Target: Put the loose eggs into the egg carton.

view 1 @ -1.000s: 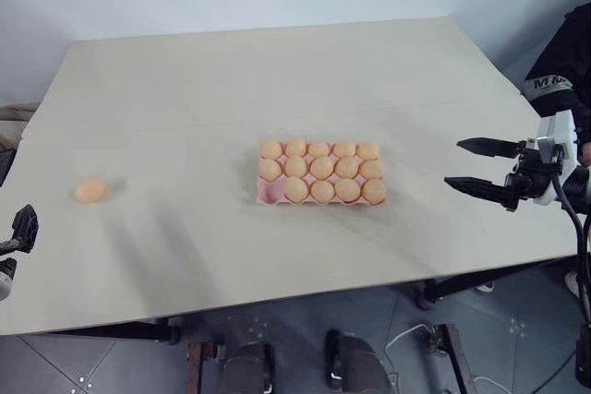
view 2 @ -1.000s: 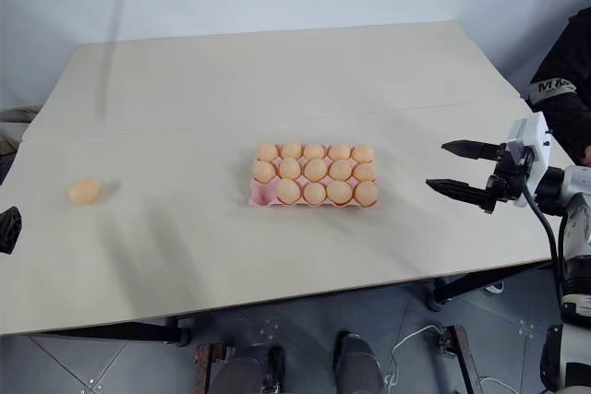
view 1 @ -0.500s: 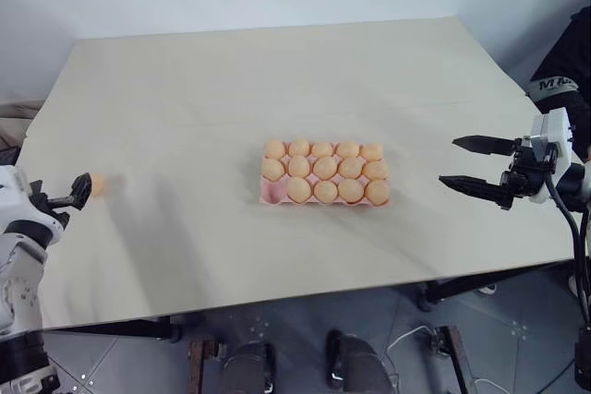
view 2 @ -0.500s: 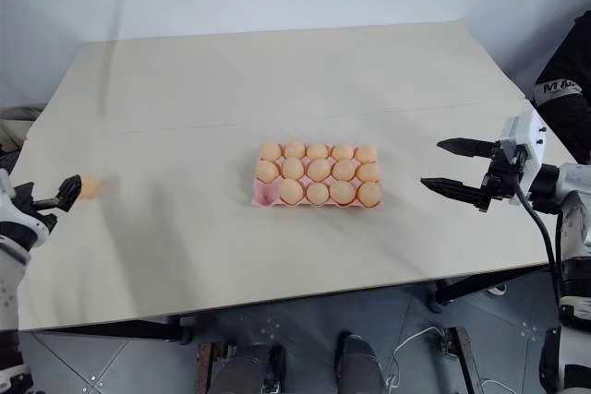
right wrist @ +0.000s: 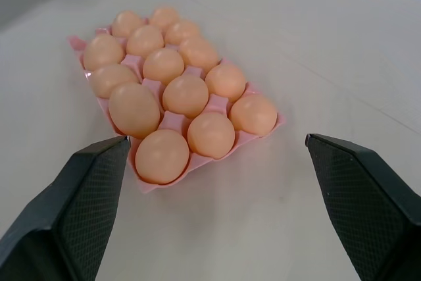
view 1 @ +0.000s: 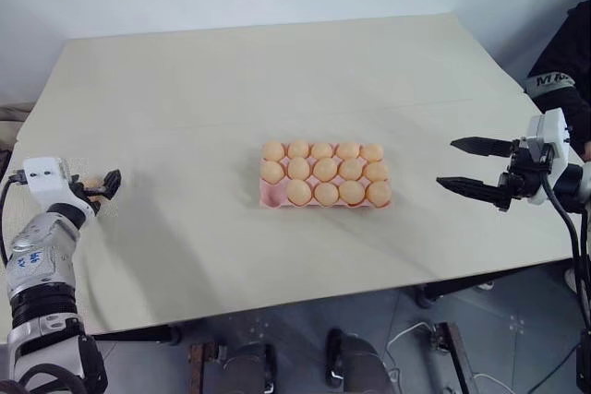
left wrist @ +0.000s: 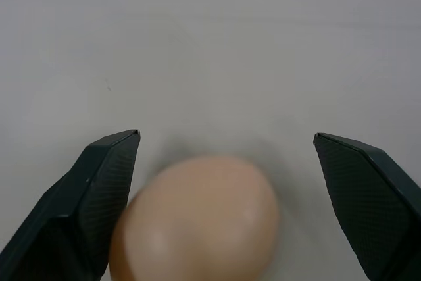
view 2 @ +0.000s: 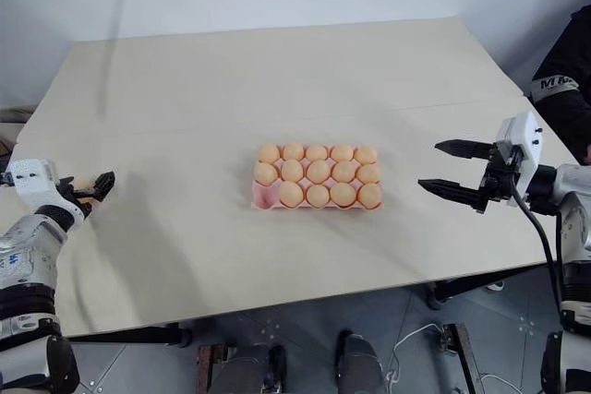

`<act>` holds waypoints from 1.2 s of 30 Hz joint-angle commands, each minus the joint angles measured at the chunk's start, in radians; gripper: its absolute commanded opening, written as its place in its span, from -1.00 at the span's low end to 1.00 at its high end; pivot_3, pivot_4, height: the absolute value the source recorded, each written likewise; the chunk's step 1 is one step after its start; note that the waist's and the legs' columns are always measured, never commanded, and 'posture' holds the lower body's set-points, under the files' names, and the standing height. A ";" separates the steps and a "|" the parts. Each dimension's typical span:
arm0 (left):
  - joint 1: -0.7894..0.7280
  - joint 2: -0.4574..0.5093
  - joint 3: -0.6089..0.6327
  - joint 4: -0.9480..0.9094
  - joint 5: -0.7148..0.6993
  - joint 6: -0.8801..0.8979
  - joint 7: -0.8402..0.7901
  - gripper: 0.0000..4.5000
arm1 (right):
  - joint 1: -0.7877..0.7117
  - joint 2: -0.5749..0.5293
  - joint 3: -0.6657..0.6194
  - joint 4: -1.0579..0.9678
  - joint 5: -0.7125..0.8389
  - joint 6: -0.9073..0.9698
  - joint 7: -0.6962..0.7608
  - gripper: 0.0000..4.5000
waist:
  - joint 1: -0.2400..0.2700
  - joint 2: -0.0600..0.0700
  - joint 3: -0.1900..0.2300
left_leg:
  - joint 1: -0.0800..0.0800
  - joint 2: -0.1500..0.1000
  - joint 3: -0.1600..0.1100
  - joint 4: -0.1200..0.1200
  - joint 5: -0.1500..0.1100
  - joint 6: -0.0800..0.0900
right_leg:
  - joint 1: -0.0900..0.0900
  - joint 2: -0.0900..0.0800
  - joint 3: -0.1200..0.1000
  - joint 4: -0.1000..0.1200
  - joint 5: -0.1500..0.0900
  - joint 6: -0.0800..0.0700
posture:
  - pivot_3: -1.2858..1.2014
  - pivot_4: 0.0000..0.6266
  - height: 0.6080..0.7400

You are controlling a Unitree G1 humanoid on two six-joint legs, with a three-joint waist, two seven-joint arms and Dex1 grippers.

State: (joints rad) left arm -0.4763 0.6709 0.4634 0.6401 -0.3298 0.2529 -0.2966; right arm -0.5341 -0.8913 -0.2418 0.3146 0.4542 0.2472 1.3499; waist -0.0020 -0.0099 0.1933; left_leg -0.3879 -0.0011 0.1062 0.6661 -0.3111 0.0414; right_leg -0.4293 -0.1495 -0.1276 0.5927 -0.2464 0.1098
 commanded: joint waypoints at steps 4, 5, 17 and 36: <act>-0.017 0.012 0.002 -0.015 0.004 0.003 0.000 1.00 | -0.002 -0.021 -0.023 -0.042 0.011 0.011 -0.026 0.99 | 0.000 0.000 0.000 | 0.000 -0.001 0.000 0.000 0.000 0.000 | 0.000 -0.001 0.000 0.000 0.000 0.001 | 0.03 -0.52 1.00; -0.016 0.011 0.003 -0.015 0.004 -0.004 0.001 0.92 | -0.002 -0.019 -0.021 -0.044 0.010 0.013 -0.030 1.00 | 0.000 0.000 0.000 | 0.000 -0.001 0.000 0.000 0.000 0.000 | 0.000 -0.001 -0.001 0.000 0.000 0.001 | 0.03 -0.52 1.00; -0.054 0.003 -0.016 0.008 0.006 -0.033 -0.031 -0.40 | -0.023 -0.010 -0.003 -0.047 0.002 0.020 -0.066 1.00 | 0.000 0.000 0.000 | 0.000 -0.001 0.000 0.001 0.000 0.000 | 0.001 -0.001 -0.001 0.000 0.001 0.000 | 0.03 -0.52 1.00; -0.197 -0.146 -0.368 -0.494 -0.151 0.218 -0.483 -0.44 | 0.082 -0.003 -0.064 -0.206 0.053 0.060 -0.147 1.00 | 0.006 0.000 0.000 | -0.001 -0.001 0.002 0.006 0.001 0.002 | 0.002 0.001 0.000 0.000 0.002 0.002 | 0.03 -0.52 1.00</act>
State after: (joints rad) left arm -0.6581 0.5225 0.1224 0.1956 -0.4661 0.4601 -0.7263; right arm -0.4607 -0.8885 -0.2527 0.1575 0.4753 0.3059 1.2136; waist 0.0035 -0.0101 0.1934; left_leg -0.3883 -0.0025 0.1083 0.6720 -0.3102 0.0432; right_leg -0.4272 -0.1483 -0.1268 0.5932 -0.2448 0.1117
